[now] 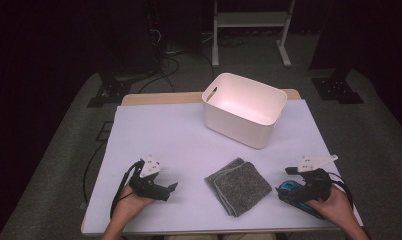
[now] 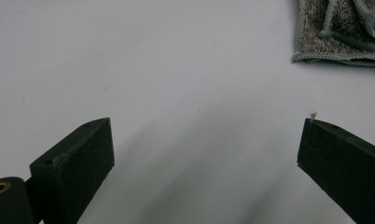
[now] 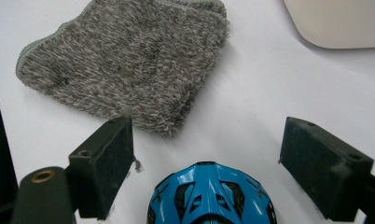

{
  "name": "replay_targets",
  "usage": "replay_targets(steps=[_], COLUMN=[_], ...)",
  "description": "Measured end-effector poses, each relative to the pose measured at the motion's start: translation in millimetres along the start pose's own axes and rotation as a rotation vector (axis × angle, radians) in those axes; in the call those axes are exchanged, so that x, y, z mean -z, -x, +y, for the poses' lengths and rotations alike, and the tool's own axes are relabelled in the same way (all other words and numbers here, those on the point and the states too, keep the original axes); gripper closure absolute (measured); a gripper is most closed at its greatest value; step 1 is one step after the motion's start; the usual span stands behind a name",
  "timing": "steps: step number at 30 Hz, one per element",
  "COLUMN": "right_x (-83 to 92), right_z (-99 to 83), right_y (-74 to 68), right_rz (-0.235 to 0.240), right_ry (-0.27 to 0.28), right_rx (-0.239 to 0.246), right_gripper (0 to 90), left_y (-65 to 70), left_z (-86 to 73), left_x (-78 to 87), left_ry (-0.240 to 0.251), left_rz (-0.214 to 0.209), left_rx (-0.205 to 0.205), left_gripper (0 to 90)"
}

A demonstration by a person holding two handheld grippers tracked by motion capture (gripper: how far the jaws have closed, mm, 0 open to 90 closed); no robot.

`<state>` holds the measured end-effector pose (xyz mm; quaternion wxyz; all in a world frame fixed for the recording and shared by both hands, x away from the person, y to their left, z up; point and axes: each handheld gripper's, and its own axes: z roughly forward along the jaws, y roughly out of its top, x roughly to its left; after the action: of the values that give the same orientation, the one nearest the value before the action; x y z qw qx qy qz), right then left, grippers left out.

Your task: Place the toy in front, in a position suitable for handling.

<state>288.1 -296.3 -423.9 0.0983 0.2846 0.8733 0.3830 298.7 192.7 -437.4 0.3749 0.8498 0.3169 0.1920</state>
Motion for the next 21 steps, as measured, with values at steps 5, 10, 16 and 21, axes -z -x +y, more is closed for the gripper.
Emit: replay_targets(steps=[5,10,16,21], right_x=[0.8,0.7,1.8,5.1], right_z=[-0.8,-0.2,0.8,2.1], right_y=[0.9,0.3,0.8,1.4], right_rz=[0.001,0.001,0.005,0.002], right_ry=[0.003,0.003,0.016,0.03], right_rx=[-0.002,-0.002,-0.008,-0.018], right_gripper=[16.2,16.2,16.2,16.2], left_y=[1.6,3.2,10.7,24.9], left_z=[1.6,4.5,16.1,34.7], left_x=[0.0,0.3,1.1,-4.0], left_ry=[0.003,0.01,0.029,0.04], left_rz=[-0.004,-0.027,-0.045,-0.11], left_rx=[-0.001,-0.002,-0.035,-0.094], left_gripper=[3.3,3.4,3.4,3.5])
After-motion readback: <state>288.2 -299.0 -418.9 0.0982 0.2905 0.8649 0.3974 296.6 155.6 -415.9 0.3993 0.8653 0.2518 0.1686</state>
